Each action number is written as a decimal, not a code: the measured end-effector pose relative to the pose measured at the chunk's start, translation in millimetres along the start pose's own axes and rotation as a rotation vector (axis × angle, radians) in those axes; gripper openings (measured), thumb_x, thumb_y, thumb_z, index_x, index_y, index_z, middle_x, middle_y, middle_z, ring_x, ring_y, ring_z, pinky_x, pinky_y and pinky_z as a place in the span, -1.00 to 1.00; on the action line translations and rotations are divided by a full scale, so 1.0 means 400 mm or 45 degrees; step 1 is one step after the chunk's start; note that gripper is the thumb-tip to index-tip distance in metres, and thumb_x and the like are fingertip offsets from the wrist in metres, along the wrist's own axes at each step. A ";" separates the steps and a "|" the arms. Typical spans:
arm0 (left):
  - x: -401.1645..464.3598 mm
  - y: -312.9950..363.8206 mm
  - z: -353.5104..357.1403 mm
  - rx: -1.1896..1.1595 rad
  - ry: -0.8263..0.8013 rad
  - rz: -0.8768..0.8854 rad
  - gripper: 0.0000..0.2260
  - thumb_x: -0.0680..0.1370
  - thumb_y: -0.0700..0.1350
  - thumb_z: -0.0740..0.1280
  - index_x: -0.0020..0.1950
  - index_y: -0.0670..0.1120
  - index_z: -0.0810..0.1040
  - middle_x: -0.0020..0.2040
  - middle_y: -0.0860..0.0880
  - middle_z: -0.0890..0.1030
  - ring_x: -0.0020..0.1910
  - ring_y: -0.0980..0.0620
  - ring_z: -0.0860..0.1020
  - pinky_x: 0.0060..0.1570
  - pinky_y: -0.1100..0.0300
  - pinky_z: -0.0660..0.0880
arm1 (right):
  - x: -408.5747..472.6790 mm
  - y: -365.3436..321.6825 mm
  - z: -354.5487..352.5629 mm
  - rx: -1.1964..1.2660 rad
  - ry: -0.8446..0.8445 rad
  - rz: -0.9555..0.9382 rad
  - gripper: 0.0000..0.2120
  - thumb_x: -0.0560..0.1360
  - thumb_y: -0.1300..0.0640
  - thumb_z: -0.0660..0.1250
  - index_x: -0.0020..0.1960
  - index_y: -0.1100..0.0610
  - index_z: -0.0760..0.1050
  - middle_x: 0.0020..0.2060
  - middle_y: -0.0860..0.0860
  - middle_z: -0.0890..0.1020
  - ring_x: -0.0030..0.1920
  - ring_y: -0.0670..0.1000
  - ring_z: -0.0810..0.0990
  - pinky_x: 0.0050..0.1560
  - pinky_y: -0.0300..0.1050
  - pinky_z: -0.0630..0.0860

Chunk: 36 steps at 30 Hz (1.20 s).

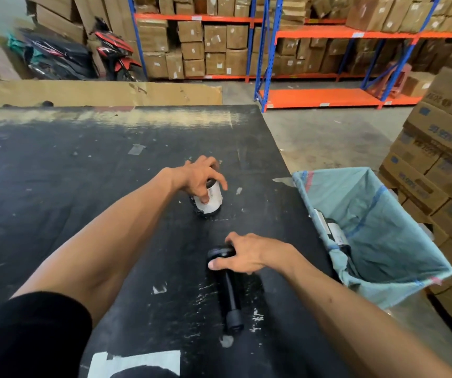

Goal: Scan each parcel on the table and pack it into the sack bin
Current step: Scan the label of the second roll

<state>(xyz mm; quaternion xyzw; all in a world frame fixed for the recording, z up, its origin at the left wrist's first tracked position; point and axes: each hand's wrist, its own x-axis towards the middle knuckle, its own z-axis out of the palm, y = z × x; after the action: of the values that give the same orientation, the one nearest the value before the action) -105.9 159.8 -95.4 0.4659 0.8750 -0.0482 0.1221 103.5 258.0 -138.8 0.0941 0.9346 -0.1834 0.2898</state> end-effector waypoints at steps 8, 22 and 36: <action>-0.053 -0.049 0.046 -0.014 0.149 -0.083 -0.49 0.35 0.02 0.59 0.26 0.24 0.57 0.23 -0.06 0.33 0.27 -0.11 0.29 0.11 -0.10 0.48 | 0.007 -0.013 0.077 0.684 0.074 0.019 -0.36 0.47 -0.05 0.55 0.48 -0.05 0.40 0.12 0.03 0.64 -0.10 0.07 0.77 -0.24 -0.05 0.74; -0.196 -0.098 0.227 -0.995 0.881 -0.456 -0.50 0.28 -0.04 0.68 0.18 0.13 0.65 0.14 -0.05 0.46 0.16 -0.02 0.45 0.20 0.24 0.33 | -0.032 -0.015 0.025 1.734 0.306 -0.223 -0.65 0.60 -0.03 0.45 0.26 0.16 0.55 0.01 0.12 0.79 -0.14 -0.01 0.68 -0.16 -0.07 0.57; -0.217 -0.056 0.217 -1.112 0.968 -0.323 -0.52 0.31 -0.06 0.66 0.20 0.10 0.67 0.17 -0.04 0.41 0.20 0.00 0.45 0.25 0.22 0.42 | -0.049 -0.124 -0.079 1.687 0.653 -0.405 -0.67 0.63 -0.07 0.42 0.34 -0.03 0.47 -0.17 0.14 0.69 -0.41 0.09 0.58 -0.42 -0.09 0.57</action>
<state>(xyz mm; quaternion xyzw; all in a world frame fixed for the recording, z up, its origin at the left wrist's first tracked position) -63.4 60.3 -157.3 0.2490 0.8450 0.4725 -0.0261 89.5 223.9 -89.0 0.1529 0.6683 -0.7229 -0.0863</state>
